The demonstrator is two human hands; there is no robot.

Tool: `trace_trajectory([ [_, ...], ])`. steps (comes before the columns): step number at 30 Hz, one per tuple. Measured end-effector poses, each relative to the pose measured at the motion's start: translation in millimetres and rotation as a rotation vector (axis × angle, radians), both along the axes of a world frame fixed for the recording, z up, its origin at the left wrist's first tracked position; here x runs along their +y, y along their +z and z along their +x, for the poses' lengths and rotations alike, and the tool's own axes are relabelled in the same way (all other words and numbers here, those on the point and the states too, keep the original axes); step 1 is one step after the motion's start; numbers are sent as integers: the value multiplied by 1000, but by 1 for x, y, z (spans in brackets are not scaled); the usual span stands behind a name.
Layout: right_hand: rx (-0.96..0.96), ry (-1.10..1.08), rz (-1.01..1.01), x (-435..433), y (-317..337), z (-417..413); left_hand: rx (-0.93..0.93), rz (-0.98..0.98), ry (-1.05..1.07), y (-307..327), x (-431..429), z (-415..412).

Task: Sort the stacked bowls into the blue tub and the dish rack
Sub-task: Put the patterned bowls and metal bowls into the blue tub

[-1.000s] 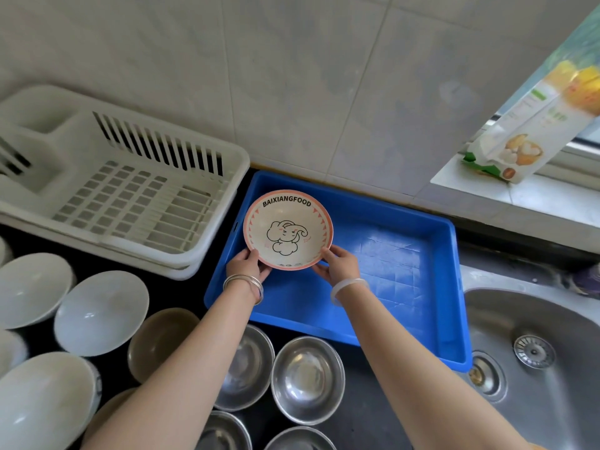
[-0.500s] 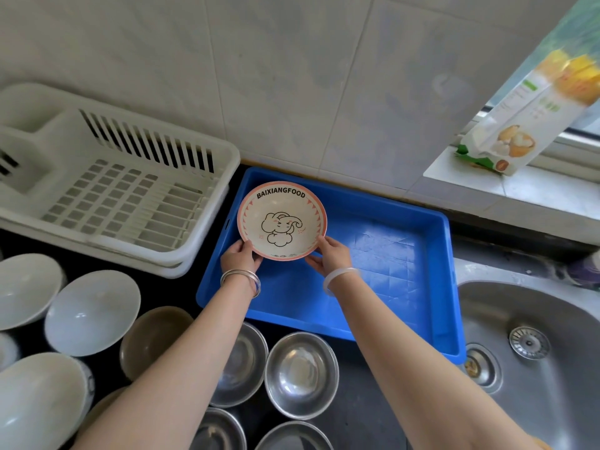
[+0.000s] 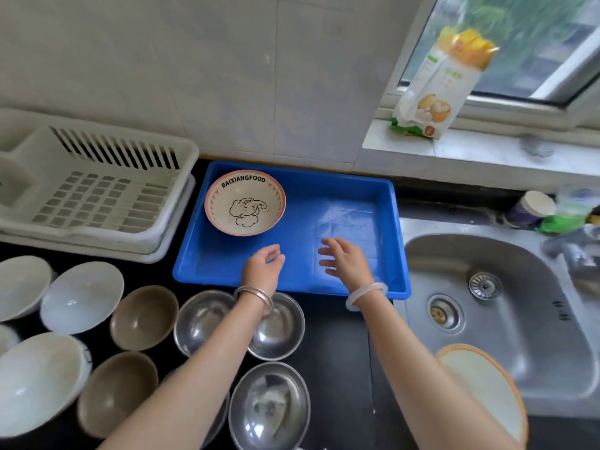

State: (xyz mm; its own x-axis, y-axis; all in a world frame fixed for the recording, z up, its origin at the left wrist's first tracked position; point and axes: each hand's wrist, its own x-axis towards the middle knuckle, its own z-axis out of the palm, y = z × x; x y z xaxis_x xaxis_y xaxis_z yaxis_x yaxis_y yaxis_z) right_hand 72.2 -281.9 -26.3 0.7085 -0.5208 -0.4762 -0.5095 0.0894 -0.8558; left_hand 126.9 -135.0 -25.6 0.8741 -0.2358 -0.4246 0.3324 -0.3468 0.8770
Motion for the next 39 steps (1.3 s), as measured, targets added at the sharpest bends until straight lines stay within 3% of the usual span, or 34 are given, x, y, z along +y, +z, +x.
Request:
trace_trajectory([
  [7, 182, -112, -501, -48, 5, -146, -22, 73, -507, 8, -74, -98],
  [14, 457, -234, -753, -82, -5, -270, 86, 138, -816, -15, -123, -194],
  [20, 532, -390, -529, -93, -21, -319, 252, 147, -736, -31, -138, -223],
  [23, 520, -391, -528, -94, -25, -323, 354, 123, -677, -32, -138, -225],
  [27, 462, -373, -512, -97, -21, -320, 329, 127, -628, -26, -138, -220],
  [39, 185, -206, -555, -84, 34, -206, 415, -95, -371, 33, -78, -104],
])
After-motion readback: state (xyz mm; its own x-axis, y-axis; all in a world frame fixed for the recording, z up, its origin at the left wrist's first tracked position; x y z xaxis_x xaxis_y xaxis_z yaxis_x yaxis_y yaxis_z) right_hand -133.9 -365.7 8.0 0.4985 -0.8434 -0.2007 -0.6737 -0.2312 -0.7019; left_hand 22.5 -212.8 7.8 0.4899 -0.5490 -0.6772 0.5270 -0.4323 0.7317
